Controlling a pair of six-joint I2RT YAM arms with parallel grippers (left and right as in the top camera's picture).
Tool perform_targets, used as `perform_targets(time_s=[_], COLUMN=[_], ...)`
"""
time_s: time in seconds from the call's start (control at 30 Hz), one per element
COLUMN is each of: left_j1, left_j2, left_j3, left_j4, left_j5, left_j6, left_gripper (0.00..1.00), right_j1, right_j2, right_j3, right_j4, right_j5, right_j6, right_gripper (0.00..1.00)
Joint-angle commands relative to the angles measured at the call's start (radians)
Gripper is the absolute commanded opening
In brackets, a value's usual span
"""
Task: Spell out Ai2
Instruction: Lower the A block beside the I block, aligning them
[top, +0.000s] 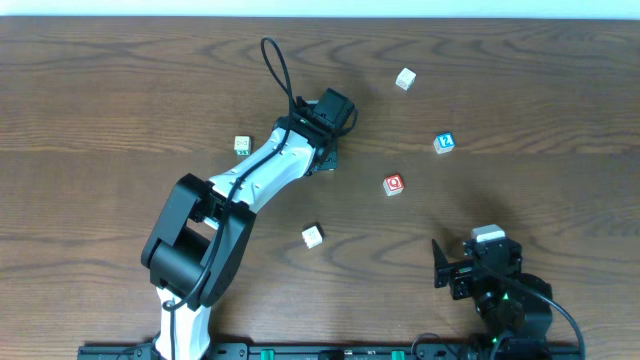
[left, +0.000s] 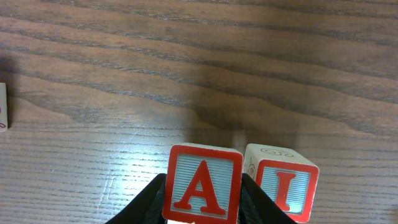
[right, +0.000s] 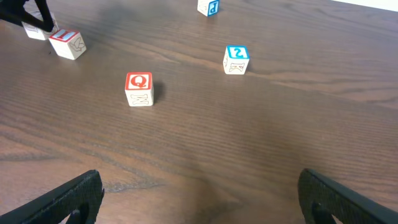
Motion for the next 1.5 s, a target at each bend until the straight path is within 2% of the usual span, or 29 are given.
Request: perform_targets(time_s=[0.0, 0.27, 0.37, 0.87, 1.2, 1.23, 1.37, 1.47], left_j1=[-0.004, -0.004, -0.004, -0.004, -0.001, -0.001, -0.001, -0.002], left_j2=[0.011, 0.011, 0.011, 0.011, -0.014, -0.025, -0.075, -0.114], left_j3=[-0.008, -0.008, -0.008, -0.008, 0.028, 0.029, 0.029, 0.029], left_j4=[-0.001, -0.001, -0.001, 0.004, 0.0, -0.002, -0.045, -0.1], left_j5=[-0.017, -0.018, -0.018, -0.027, -0.092, -0.106, -0.131, -0.142], left_j6=[-0.009, -0.009, -0.009, -0.008, 0.066, 0.067, 0.066, 0.046], left_gripper=[0.34, 0.36, 0.41, 0.41, 0.41, 0.39, 0.06, 0.06], right_j1=[-0.007, -0.007, -0.007, -0.007, -0.007, -0.007, -0.007, -0.007], right_j2=[-0.005, -0.005, -0.005, -0.005, -0.005, -0.005, -0.005, -0.005], right_j3=[-0.007, -0.007, -0.007, -0.007, -0.007, -0.007, -0.007, -0.007], right_j4=[0.0, 0.0, -0.001, 0.0, 0.0, 0.0, 0.0, 0.0], right_j5=[-0.011, -0.011, -0.011, -0.011, -0.011, -0.011, -0.011, -0.011], right_j6=[-0.011, -0.011, -0.011, -0.011, -0.011, -0.011, -0.011, -0.011], right_gripper=[0.99, 0.99, 0.99, 0.99, 0.99, 0.99, 0.99, 0.99])
